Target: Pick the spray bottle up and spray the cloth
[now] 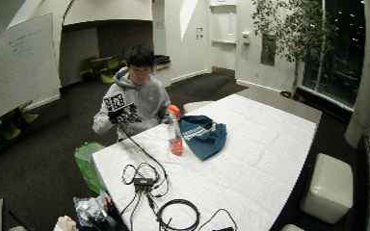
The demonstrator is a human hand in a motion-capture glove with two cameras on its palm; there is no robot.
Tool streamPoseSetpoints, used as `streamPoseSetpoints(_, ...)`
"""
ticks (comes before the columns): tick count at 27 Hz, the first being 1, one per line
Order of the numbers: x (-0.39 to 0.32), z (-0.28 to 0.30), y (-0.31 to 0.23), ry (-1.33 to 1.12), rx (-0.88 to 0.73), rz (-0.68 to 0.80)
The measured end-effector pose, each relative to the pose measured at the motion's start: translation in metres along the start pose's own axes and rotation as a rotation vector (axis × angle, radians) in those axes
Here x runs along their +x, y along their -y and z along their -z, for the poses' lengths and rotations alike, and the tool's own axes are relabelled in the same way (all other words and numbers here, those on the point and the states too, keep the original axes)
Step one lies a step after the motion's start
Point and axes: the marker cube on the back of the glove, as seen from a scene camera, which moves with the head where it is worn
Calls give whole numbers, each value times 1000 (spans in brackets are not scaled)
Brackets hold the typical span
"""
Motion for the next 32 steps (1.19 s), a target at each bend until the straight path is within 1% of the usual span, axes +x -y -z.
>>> streamPoseSetpoints(3, 0, -5, 0, 52, 22, -9)
streamPoseSetpoints(7, -2, -17, 8, 209, 71, -2)
streamPoseSetpoints(13, -39, -36, 29, 462, 211, -45)
streamPoseSetpoints(16, -61, -42, 38, 512, 231, -71)
streamPoseSetpoints(22, -83, -50, 60, 538, 310, -81)
streamPoseSetpoints(24, -91, -52, 64, 562, 330, -126)
streamPoseSetpoints(28, -108, -54, 67, 613, 351, -334)
streamPoseSetpoints(29, -111, -55, 69, 615, 364, -366)
streamPoseSetpoints(32, -119, -59, 64, 612, 358, -379)
